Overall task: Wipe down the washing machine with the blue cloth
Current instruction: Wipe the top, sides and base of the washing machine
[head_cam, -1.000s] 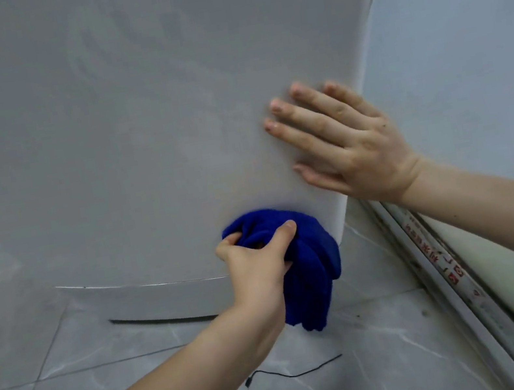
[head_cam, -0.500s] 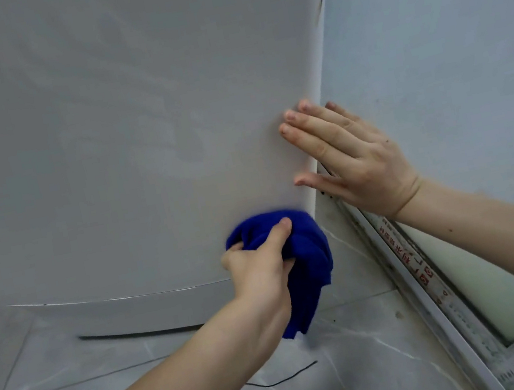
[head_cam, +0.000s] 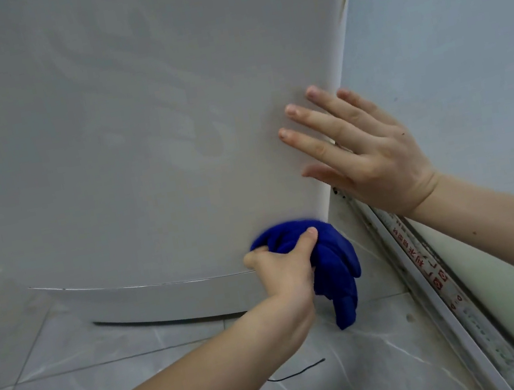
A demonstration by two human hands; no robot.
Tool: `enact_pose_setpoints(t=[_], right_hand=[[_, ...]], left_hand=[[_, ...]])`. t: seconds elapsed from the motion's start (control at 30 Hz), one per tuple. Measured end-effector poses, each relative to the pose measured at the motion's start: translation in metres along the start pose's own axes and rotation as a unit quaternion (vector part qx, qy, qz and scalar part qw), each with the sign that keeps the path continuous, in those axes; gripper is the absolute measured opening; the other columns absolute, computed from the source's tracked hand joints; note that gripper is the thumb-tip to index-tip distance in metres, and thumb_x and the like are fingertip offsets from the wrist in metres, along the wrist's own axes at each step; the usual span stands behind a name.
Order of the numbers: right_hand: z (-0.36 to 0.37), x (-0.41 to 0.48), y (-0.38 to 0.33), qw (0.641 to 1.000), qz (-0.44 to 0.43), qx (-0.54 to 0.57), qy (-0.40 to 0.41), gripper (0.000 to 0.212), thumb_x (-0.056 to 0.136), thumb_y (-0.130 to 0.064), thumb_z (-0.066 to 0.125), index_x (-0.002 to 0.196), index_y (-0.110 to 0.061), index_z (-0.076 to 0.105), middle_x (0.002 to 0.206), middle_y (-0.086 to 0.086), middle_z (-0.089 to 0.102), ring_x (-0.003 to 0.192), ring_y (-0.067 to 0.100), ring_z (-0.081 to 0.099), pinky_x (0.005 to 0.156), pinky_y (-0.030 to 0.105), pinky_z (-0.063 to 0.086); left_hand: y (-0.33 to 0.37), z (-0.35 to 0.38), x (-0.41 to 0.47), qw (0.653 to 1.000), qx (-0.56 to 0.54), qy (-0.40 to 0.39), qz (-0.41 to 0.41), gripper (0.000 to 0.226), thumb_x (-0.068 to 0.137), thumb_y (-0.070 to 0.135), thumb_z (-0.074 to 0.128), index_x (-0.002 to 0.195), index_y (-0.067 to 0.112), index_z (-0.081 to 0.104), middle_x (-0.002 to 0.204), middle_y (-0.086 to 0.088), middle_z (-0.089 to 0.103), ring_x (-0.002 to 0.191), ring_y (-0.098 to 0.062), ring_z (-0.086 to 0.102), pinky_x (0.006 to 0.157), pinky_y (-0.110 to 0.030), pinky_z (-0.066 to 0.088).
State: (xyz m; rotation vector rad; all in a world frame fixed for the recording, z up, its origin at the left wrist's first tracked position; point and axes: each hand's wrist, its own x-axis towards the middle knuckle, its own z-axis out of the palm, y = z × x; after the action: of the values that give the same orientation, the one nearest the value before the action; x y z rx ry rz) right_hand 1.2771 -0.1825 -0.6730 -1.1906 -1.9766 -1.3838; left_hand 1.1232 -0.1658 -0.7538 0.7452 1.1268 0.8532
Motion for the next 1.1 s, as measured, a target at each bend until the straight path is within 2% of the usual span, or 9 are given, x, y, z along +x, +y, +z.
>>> enact_pose_setpoints(t=[0.1,0.27,0.43,0.57,0.63,0.77,0.87,0.97,1.1], right_hand=[[0.003,0.020,-0.006,1.000,-0.006,-0.019,-0.001,0.049,0.103,-0.036,0.062,0.145,-0.011,0.056,0.152,0.012,0.050,0.142,0.036,0.045,0.120,0.047,0.031],[0.016,0.027,-0.017,1.000,-0.013,-0.019,-0.015,0.052,0.104,-0.032,0.060,0.148,-0.006,0.051,0.153,0.013,0.048,0.143,0.037,0.043,0.121,0.046,0.030],[0.029,0.037,-0.035,0.995,-0.088,0.032,-0.031,0.045,0.103,-0.022,0.064,0.144,-0.006,0.056,0.151,0.013,0.052,0.141,0.035,0.048,0.120,0.045,0.034],[0.038,0.050,-0.055,0.995,-0.082,0.048,-0.038,0.051,0.099,-0.022,0.069,0.146,-0.007,0.054,0.151,0.013,0.051,0.142,0.037,0.046,0.120,0.046,0.031],[0.041,0.057,-0.065,0.996,-0.070,0.053,-0.035,0.055,0.097,-0.023,0.071,0.147,-0.008,0.053,0.152,0.013,0.051,0.142,0.038,0.045,0.121,0.047,0.030],[0.054,0.073,-0.086,0.994,-0.086,0.061,-0.026,0.057,0.096,-0.024,0.073,0.147,-0.009,0.053,0.152,0.013,0.050,0.142,0.038,0.045,0.120,0.047,0.030],[0.065,0.086,-0.097,0.993,-0.091,0.069,-0.021,0.058,0.096,-0.024,0.073,0.147,-0.009,0.052,0.153,0.013,0.049,0.143,0.038,0.043,0.121,0.047,0.029],[0.077,0.097,-0.106,0.993,-0.090,0.075,-0.017,0.058,0.096,-0.024,0.072,0.148,-0.009,0.052,0.153,0.014,0.049,0.144,0.038,0.042,0.121,0.049,0.029],[0.090,0.100,-0.111,0.993,-0.101,0.053,0.005,0.052,0.100,-0.028,0.065,0.147,-0.009,0.053,0.154,0.012,0.048,0.143,0.038,0.043,0.120,0.050,0.031]], left_hand=[[0.015,-0.009,0.005,0.997,-0.063,-0.019,0.028,0.062,0.074,0.016,0.082,0.114,0.015,0.033,0.108,-0.014,0.060,0.087,-0.026,0.069,0.064,-0.031,0.058],[-0.004,-0.038,0.021,1.000,-0.008,0.028,0.003,0.066,0.071,0.014,0.085,0.116,0.004,0.037,0.109,-0.018,0.060,0.085,-0.024,0.067,0.047,-0.022,0.053],[-0.013,-0.074,0.040,0.998,0.039,0.044,0.034,0.067,0.063,0.012,0.090,0.113,-0.006,0.048,0.104,-0.024,0.066,0.082,-0.029,0.070,0.049,-0.024,0.053],[0.013,-0.098,0.041,0.994,0.018,0.066,0.081,0.068,0.067,0.010,0.087,0.116,0.013,0.039,0.106,-0.011,0.059,0.091,-0.024,0.066,0.077,-0.039,0.059],[0.024,-0.122,0.049,0.990,0.020,0.079,0.113,0.072,0.066,0.013,0.087,0.119,0.015,0.039,0.108,-0.008,0.059,0.094,-0.022,0.066,0.085,-0.041,0.057],[0.028,-0.173,0.072,0.982,0.065,0.107,0.144,0.078,0.065,0.016,0.088,0.125,0.018,0.038,0.108,-0.002,0.058,0.099,-0.021,0.064,0.092,-0.044,0.054],[0.025,-0.212,0.087,0.979,0.071,0.133,0.139,0.080,0.068,0.010,0.086,0.130,0.014,0.036,0.117,-0.009,0.058,0.101,-0.023,0.063,0.094,-0.046,0.053],[0.026,-0.238,0.102,0.981,0.081,0.108,0.137,0.081,0.060,0.014,0.087,0.122,0.017,0.036,0.117,-0.014,0.059,0.102,-0.026,0.064,0.092,-0.049,0.053],[0.022,-0.261,0.122,0.988,0.039,0.104,0.106,0.074,0.074,0.001,0.079,0.130,0.014,0.033,0.119,-0.015,0.059,0.104,-0.029,0.064,0.094,-0.051,0.051]])
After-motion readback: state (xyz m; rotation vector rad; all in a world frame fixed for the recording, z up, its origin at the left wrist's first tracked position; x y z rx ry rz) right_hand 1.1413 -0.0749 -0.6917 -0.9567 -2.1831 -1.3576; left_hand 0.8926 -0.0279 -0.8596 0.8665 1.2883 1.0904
